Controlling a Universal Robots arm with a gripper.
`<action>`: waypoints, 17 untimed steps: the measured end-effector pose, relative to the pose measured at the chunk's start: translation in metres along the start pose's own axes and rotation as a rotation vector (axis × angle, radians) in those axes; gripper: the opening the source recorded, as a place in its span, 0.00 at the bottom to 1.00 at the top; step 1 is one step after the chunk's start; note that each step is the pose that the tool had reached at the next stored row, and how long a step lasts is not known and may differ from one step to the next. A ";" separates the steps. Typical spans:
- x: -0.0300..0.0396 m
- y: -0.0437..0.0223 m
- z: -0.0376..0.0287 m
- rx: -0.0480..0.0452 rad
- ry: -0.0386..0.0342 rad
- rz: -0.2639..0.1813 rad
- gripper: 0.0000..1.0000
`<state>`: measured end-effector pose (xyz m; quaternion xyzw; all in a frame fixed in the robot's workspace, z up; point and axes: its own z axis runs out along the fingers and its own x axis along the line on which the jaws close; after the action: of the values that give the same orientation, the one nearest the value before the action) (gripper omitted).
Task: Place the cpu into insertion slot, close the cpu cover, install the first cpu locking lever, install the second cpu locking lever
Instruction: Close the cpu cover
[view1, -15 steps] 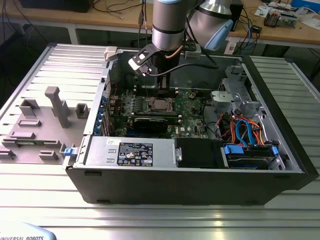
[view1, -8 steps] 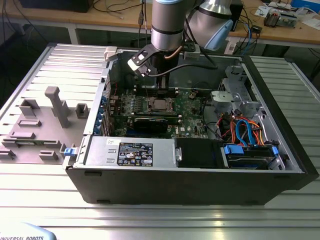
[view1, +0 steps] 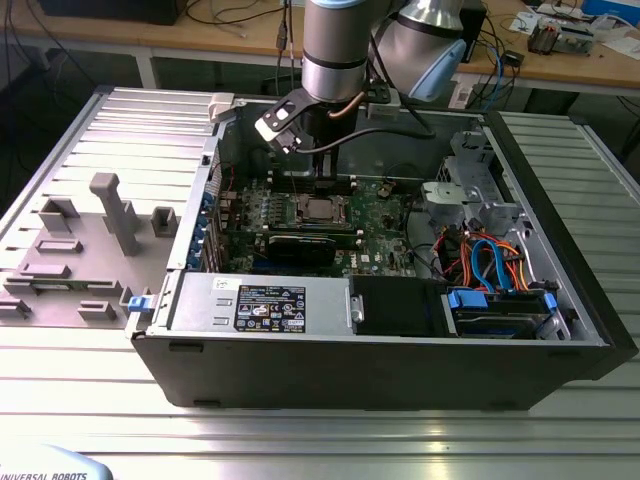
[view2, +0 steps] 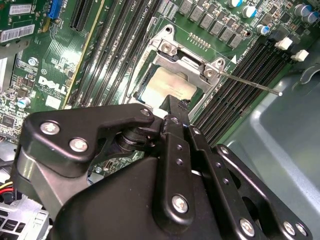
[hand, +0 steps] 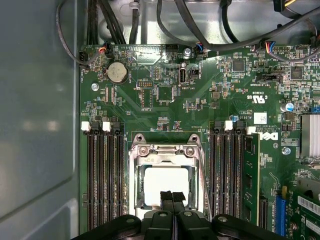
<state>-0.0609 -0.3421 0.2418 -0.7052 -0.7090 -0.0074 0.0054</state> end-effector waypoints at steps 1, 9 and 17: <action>0.0000 -0.0002 0.0001 -0.0001 0.0001 0.000 0.11; -0.0001 -0.0089 0.0068 0.0014 0.0012 -0.001 0.11; -0.0008 -0.0199 0.0244 0.0032 0.0013 -0.001 0.11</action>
<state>-0.0807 -0.3426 0.2174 -0.7047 -0.7095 -0.0067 0.0070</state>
